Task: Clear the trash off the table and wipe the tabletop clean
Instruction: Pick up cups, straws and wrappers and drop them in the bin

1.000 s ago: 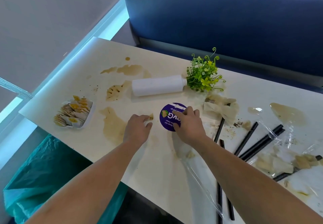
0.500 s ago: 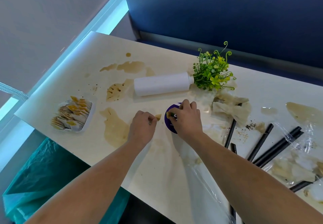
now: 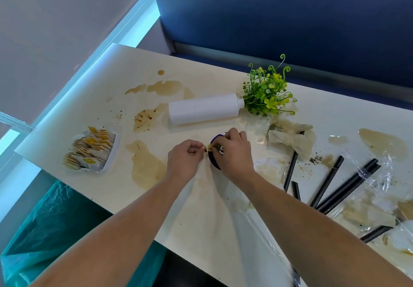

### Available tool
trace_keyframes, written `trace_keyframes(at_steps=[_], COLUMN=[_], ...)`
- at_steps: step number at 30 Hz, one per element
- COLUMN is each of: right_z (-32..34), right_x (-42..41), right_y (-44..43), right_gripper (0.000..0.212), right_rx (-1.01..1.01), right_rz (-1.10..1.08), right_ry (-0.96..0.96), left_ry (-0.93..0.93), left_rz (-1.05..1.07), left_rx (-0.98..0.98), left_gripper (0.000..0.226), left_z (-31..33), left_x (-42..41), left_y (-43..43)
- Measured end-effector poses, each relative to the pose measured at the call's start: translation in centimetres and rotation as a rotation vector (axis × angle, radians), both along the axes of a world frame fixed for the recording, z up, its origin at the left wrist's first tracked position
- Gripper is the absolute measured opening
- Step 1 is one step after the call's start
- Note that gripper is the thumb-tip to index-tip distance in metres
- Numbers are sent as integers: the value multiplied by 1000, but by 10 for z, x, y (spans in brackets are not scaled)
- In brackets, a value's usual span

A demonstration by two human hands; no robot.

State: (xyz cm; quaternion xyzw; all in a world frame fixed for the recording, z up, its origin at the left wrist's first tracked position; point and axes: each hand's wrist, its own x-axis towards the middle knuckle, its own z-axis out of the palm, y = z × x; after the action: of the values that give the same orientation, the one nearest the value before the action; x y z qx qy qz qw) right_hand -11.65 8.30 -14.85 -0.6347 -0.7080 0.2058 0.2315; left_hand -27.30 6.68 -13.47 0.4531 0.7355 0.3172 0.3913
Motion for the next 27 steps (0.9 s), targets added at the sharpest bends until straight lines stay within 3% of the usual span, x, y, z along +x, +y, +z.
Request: trace_keyframes(at_steps=[8,13,21,27], right_z=[8,18,31,31], right_x=[20,47,120,147], right_y=[-2,-4,-2,-5], right_gripper=[11,20,40,35], right_rx=[-14,18,-22,-117], right_rz=[-30,-26,-189,-152], right_ry=[74,52,-395,-580], left_ry=[-288,-299,-220,-147], left_rz=[-56,-23,-74,-101], left_rx=[-70,-33,-71,-85], left_gripper=[11,12,19,18], left_z=[10,15,26,29], left_x=[29,45,64,80], left_y=[5,8,12,12])
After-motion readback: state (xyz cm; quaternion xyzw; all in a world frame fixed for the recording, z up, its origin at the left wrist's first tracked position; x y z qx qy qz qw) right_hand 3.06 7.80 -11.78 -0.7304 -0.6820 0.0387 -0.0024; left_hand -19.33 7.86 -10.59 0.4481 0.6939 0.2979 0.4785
